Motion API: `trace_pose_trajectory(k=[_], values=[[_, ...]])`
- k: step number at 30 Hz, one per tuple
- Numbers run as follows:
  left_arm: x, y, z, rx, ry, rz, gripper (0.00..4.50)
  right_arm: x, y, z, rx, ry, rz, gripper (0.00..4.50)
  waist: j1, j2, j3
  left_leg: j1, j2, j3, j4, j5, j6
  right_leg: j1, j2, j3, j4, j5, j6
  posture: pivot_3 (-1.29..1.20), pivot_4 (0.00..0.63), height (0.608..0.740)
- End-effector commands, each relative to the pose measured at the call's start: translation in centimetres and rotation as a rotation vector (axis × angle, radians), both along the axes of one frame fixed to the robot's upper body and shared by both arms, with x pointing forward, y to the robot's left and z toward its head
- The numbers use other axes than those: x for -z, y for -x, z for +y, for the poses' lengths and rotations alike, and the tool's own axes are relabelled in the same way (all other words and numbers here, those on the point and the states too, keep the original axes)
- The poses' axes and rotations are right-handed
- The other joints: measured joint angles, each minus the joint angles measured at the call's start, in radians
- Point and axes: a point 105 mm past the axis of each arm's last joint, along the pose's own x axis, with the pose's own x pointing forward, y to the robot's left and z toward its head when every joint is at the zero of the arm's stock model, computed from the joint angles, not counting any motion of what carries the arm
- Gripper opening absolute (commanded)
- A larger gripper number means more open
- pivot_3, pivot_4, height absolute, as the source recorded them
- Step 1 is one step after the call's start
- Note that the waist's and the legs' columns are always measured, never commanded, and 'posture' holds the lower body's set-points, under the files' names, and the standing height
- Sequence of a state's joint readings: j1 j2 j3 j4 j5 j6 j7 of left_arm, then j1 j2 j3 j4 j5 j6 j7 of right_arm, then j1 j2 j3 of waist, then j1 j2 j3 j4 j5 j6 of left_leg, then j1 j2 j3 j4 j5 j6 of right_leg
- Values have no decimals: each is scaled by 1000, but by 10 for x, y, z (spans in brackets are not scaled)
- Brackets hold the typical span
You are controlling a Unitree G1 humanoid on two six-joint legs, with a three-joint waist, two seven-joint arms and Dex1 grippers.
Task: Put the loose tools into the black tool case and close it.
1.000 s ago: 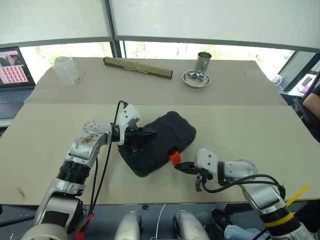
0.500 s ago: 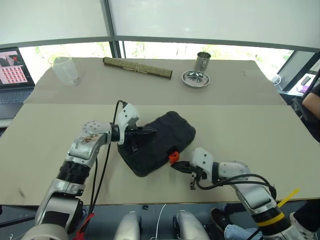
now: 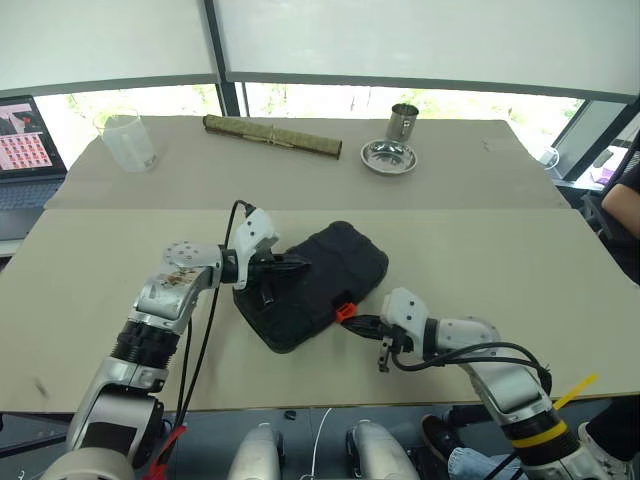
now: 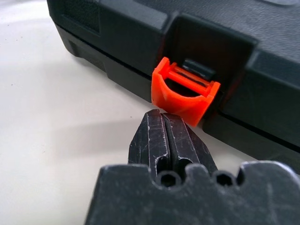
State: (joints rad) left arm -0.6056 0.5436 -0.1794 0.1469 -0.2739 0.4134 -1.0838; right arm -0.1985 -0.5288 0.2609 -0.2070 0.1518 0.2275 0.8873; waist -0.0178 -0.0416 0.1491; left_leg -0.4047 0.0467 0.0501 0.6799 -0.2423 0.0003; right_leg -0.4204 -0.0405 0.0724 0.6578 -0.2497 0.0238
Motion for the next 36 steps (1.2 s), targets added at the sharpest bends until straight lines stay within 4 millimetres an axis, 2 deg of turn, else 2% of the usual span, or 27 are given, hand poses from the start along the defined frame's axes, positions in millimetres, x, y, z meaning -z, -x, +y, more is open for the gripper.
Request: trace_pose_trajectory(k=[1, 10, 15, 20, 24, 28, 30, 36], values=[[27, 9, -1, 18, -66, 72, 88, -42, -6, 2, -15, -68, -137, 0, -1, 0, 0, 0, 0, 0, 0, 0, 0, 0, 0, 0, 0, 0, 0, 0, 150, 740], [37, 14, -7, 33, -87, 96, 88, -48, -12, -1, -3, -74, -152, 0, -1, 1, -1, 3, 0, 0, 0, 0, 0, 2, 0, 0, 1, 0, 0, 0, 150, 740], [37, 15, -8, 34, -86, 101, 88, -33, -14, 0, 14, -37, -122, 0, 1, 2, -2, 4, 0, 0, 0, 0, 0, 4, 0, 0, 0, 0, 0, 0, 150, 740], [38, 15, -8, 33, -90, 102, 88, -36, -3, -12, -1, -36, -71, 0, 3, 2, -3, 6, 0, 0, 0, 0, 0, 8, 0, 0, -1, 0, 0, 0, 150, 740], [38, 15, -8, 31, -89, 103, 88, -30, 6, -16, -15, -10, -12, 0, 3, 2, -3, 8, 0, -1, -1, 0, 0, 10, 0, 0, -2, -1, 1, 0, 150, 740], [41, 17, -9, 32, -94, 113, 88, -14, 7, -8, -28, 21, 32, 0, 3, 2, -3, 13, 0, -1, -2, 0, 0, 15, 0, 0, -3, -1, 1, 0, 150, 740], [42, 17, -8, 33, -99, 118, 88, -12, 4, -3, -23, 13, 24, 0, 3, 2, -3, 15, 0, -1, -2, 0, 0, 16, 0, -1, -4, -5, 6, 0, 150, 740], [45, 18, -4, 26, -123, 142, 88, -14, -14, 6, -7, -1, -44, 0, 3, 2, -3, 15, 0, 0, -2, 0, 0, 16, 0, 0, -4, -5, 7, 0, 150, 740]])
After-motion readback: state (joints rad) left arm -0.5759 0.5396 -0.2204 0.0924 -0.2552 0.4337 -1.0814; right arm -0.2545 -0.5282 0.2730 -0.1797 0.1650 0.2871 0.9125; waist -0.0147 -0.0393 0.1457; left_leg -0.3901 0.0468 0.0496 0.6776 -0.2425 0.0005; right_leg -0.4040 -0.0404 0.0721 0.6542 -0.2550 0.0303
